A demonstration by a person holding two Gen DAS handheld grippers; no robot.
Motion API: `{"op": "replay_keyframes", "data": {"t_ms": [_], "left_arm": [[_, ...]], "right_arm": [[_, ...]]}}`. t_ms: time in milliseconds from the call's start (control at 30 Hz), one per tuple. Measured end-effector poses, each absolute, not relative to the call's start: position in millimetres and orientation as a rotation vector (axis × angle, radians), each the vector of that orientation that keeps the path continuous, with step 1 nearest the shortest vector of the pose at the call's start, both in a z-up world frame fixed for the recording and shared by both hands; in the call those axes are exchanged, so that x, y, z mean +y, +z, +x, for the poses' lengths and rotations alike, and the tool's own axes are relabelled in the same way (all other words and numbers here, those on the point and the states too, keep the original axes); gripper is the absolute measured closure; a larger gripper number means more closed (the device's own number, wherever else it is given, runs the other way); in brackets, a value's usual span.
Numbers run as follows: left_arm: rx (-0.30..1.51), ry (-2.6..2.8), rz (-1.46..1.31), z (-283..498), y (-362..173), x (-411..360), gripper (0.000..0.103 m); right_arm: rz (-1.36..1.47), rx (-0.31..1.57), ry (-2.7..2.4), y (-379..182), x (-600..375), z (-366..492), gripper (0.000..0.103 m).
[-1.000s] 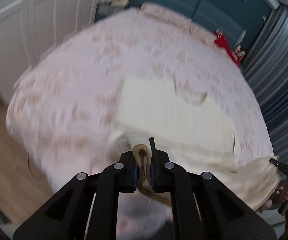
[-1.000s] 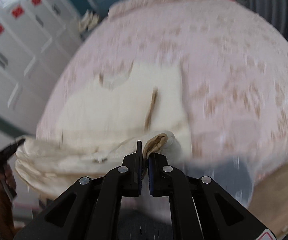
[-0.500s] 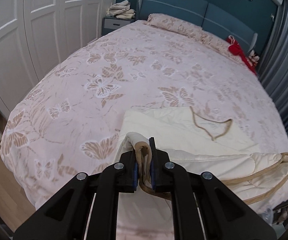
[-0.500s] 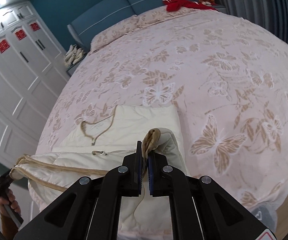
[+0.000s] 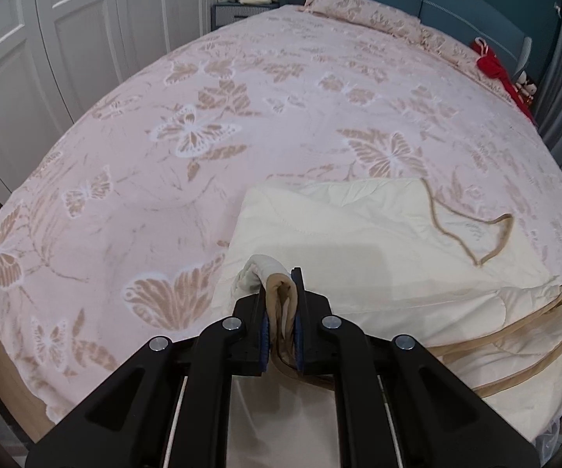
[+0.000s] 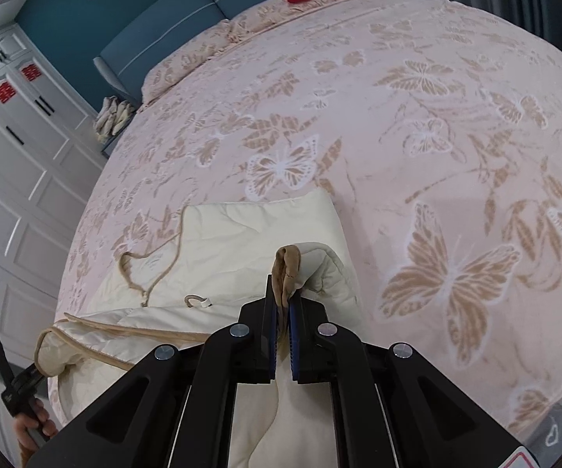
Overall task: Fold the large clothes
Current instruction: 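Lift the hem with both grippers and fold it toward the collar, then release the hem with the left gripper while the right gripper grasps the folded edge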
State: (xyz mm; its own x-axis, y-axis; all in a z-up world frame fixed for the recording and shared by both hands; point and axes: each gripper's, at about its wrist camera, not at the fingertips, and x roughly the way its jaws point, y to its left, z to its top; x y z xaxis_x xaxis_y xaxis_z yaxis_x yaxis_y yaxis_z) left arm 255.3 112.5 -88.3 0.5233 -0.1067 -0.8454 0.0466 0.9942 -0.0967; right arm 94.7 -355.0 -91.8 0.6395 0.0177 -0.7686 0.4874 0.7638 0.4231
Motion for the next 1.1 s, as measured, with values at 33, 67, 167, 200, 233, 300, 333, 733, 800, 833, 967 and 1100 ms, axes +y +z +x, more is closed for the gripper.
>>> {"op": "replay_keyframes", "data": {"t_ms": [33, 67, 167, 200, 233, 300, 333, 733, 800, 833, 967, 1100], "left_arm": [[1.025, -0.089, -0.063, 257.7, -93.9, 111.9, 0.093], [1.034, -0.089, -0.06, 260.7, -98.4, 110.5, 0.093], [1.052, -0.092, -0.046, 266.8, -113.1, 107.5, 0.092], [1.051, -0.098, -0.049, 267.6, -115.6, 107.0, 0.091], [1.043, -0.108, -0.069, 266.9, -114.7, 109.8, 0.091], [1.027, -0.15, -0.13, 262.4, -104.6, 118.9, 0.084], [1.003, -0.178, -0.173, 257.4, -94.8, 127.0, 0.075], [0.961, -0.219, -0.301, 269.4, -75.8, 155.7, 0.02], [1.004, -0.261, -0.314, 278.7, -83.8, 147.5, 0.042], [1.017, -0.274, -0.304, 281.1, -85.4, 142.2, 0.058], [0.978, -0.256, -0.277, 280.2, -69.5, 136.8, 0.103], [0.853, -0.224, -0.285, 289.4, -26.6, 148.0, 0.103]], "right_arm": [[0.664, 0.851, -0.296, -95.8, -355.3, 96.8, 0.098], [0.666, 0.859, -0.297, -101.4, -355.9, 99.6, 0.098], [0.678, 0.881, -0.285, -115.3, -359.5, 106.4, 0.098], [0.693, 0.872, -0.278, -116.7, -362.6, 106.1, 0.098], [0.715, 0.855, -0.267, -113.5, -364.4, 104.0, 0.093], [0.753, 0.797, -0.234, -98.3, -369.9, 94.9, 0.084], [0.757, 0.757, -0.217, -87.5, -371.7, 88.7, 0.07], [0.576, 0.772, -0.246, -76.8, -365.8, 91.3, 0.032], [0.565, 0.812, -0.248, -86.7, -359.6, 104.6, 0.039], [0.552, 0.825, -0.252, -88.8, -355.8, 108.2, 0.054], [0.505, 0.829, -0.21, -77.1, -343.2, 117.5, 0.093], [0.501, 0.724, -0.197, -44.2, -345.7, 120.1, 0.094]]}}
